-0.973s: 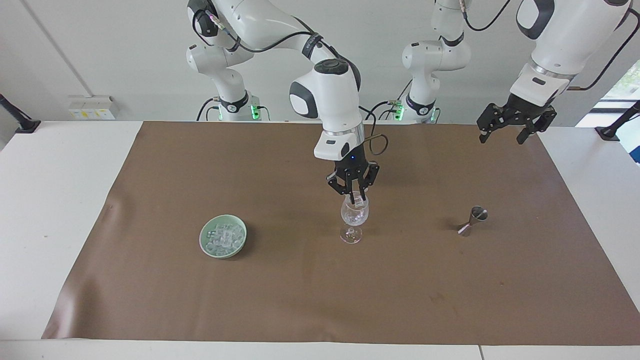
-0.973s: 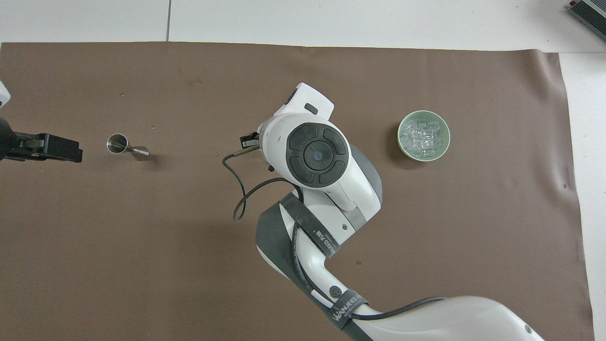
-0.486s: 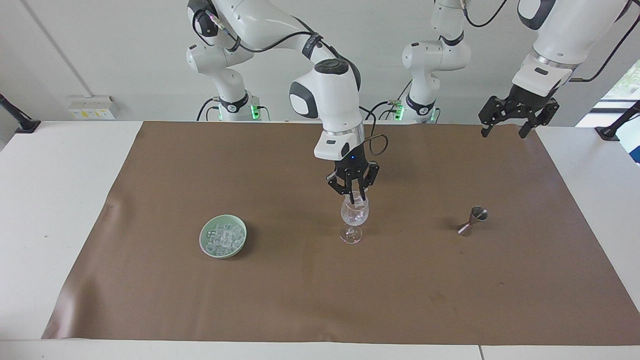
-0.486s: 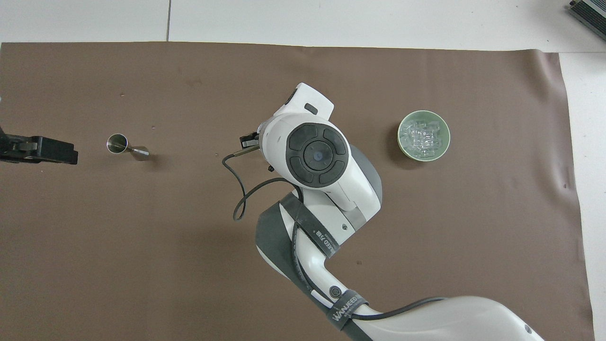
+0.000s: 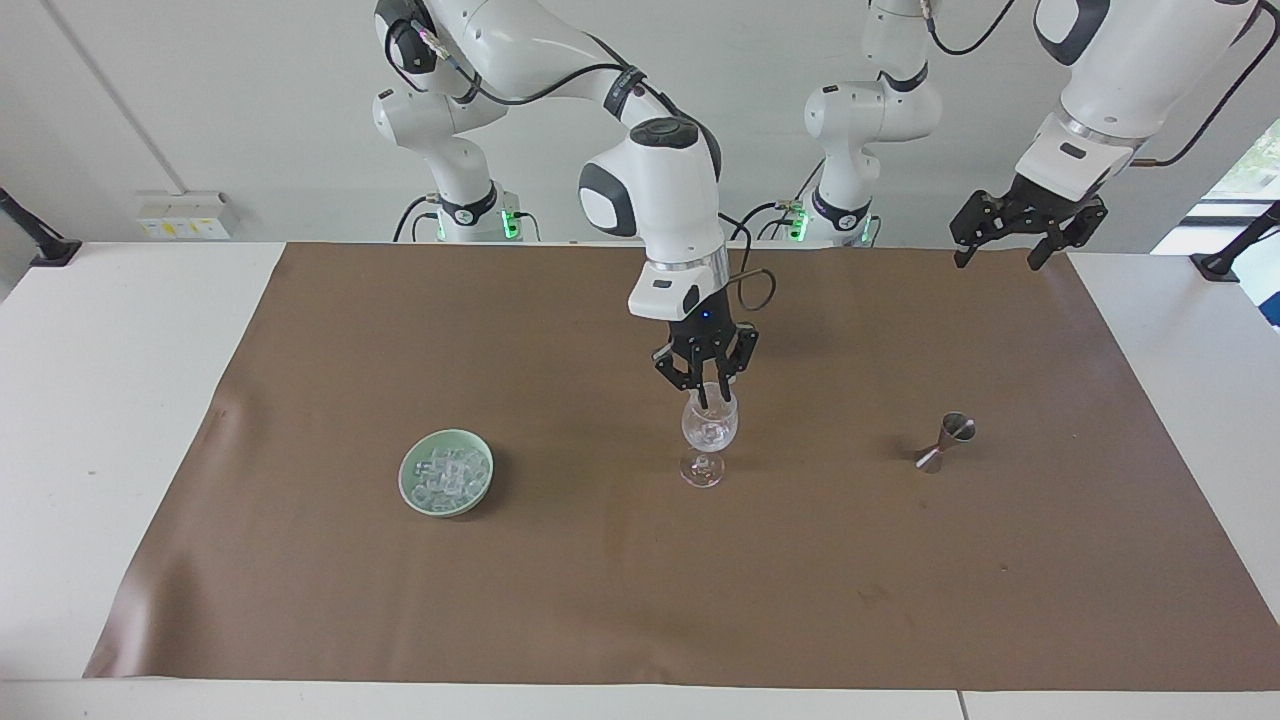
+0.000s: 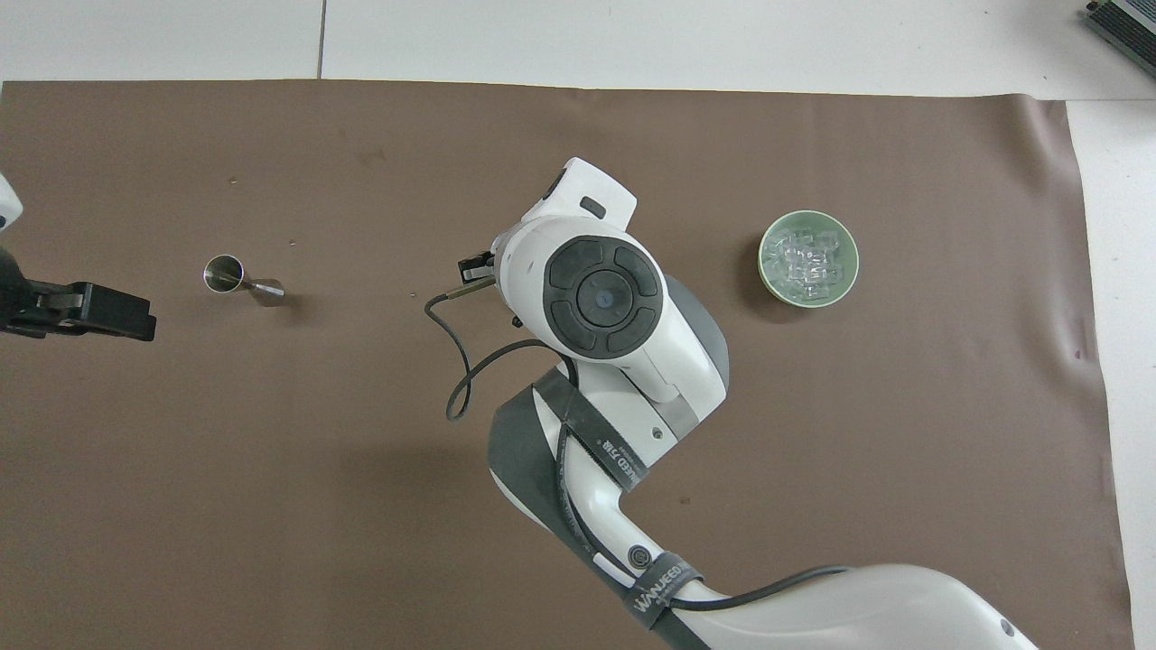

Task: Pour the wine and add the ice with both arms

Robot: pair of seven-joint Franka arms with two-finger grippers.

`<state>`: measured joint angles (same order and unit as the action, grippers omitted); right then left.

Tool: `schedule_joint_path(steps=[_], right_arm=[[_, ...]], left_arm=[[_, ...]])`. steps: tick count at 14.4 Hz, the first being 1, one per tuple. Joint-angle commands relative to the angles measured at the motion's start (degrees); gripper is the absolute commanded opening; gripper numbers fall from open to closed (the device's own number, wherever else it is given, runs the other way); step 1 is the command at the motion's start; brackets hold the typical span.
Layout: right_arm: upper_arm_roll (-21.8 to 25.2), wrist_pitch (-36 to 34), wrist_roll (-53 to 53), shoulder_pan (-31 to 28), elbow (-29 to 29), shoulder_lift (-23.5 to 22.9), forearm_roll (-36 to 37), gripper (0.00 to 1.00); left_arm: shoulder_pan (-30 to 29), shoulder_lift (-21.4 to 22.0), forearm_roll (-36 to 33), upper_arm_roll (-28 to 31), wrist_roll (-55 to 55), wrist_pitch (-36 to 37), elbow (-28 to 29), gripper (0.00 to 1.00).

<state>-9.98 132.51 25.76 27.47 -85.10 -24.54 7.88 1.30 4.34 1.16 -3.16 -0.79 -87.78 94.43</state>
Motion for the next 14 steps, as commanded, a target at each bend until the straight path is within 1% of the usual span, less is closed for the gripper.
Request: schedule_joint_path(steps=[1,4,5,7,9,10,12,13,14], right_arm=[[0.0,-2.7,0.3,0.0,0.1,1.1,1.1,0.30],[-0.1,-5.4,-0.1,-0.5,0.9,2.6,1.3,0.30],[0.0,-5.8,-0.4,-0.7,0.8,3.6,1.2,0.30],[0.0,-8.8,-3.1,-1.4,0.6,5.7,1.0,0.30],[0.0,-11.9,-5.4,-4.0,-0.1,8.3,0.2,0.30],[0.0,-15.1,-5.6,-5.0,-0.7,9.7,0.0,0.30],[0.0,-22.3,-7.5,-9.0,-1.5,11.9,-0.1,0.32],[0.0,-25.6,-8.6,-11.4,-1.8,13.1,-0.8,0.32],[0.0,-28.1,-10.1,-14.1,-1.8,14.1,-3.1,0.33]], left_arm=[[0.9,0.3,0.5,0.8,-1.1,0.9,0.8,1.00],[0.8,0.9,0.5,0.8,-1.1,1.0,0.1,1.00],[0.6,1.4,0.5,0.8,-1.1,1.2,0.1,1.00],[0.7,1.5,0.5,0.8,-1.1,1.2,0.1,1.00],[0.7,1.6,0.5,0.7,-1.0,1.0,0.0,1.00],[0.6,1.7,0.5,0.7,-1.0,0.9,-0.2,1.00],[0.5,2.0,0.6,0.7,-0.9,0.9,-0.3,1.00],[0.6,2.2,0.6,0.7,-0.9,0.9,-0.3,1.00],[0.6,2.2,0.6,0.8,-0.9,0.9,-0.3,1.00]])
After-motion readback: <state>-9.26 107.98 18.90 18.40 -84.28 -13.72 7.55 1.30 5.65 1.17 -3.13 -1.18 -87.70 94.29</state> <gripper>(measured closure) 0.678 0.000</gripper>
